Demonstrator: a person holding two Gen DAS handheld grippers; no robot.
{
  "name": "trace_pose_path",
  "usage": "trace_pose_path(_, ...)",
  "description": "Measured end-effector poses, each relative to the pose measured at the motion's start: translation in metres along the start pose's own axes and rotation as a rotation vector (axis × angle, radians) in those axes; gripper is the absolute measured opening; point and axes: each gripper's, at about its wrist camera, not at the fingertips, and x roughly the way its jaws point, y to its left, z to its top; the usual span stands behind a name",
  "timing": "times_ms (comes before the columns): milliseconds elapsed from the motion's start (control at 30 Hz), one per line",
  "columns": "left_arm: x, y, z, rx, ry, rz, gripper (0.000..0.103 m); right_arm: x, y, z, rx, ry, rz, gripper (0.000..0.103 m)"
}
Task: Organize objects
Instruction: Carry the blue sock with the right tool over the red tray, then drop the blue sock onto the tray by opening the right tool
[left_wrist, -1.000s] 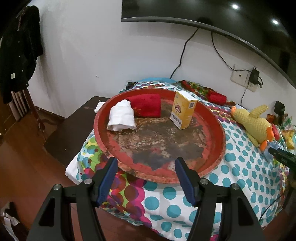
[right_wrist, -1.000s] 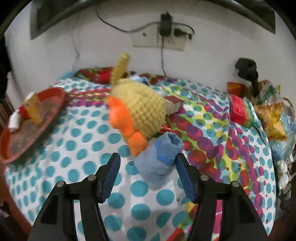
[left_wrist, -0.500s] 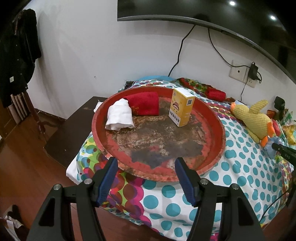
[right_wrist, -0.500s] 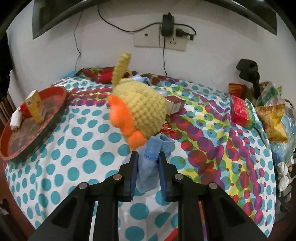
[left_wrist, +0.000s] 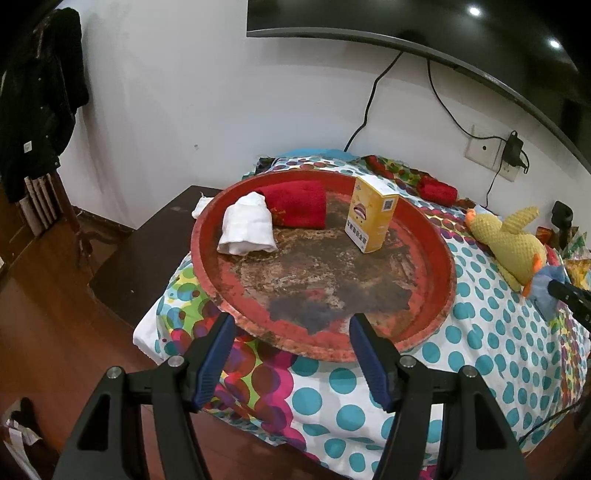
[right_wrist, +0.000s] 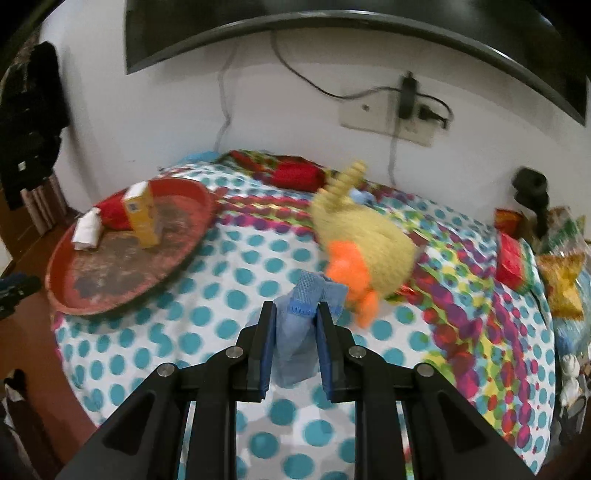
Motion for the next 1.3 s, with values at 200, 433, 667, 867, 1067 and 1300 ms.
trace_pose_path(200, 0.0, 0.006, 0.002, -0.013, 0.0, 0.009, 0.066, 0.003, 0.048, 0.024, -0.072, -0.028, 0.079, 0.02)
trace_pose_path(433, 0.0, 0.017, 0.005, -0.039, -0.007, 0.017, 0.066, 0.016, 0.109, 0.05, -0.148, -0.043, 0.182, 0.02)
trace_pose_path(667, -0.004, 0.035, 0.009, -0.087, -0.028, 0.033, 0.066, 0.036, 0.176, 0.077, -0.215, -0.051, 0.301, 0.02)
trace_pose_path(867, -0.005, 0.044, 0.01, -0.101, -0.035, 0.062, 0.066, 0.078, 0.225, 0.1, -0.251, 0.0, 0.361, 0.02)
trace_pose_path(1067, -0.001, 0.049, 0.009, -0.1, -0.03, 0.074, 0.066, 0.13, 0.243, 0.106, -0.263, 0.079, 0.325, 0.02)
trace_pose_path(1300, 0.003, 0.044, 0.007, -0.084, -0.029, 0.087, 0.066, 0.156, 0.234, 0.105, -0.246, 0.152, 0.288, 0.029)
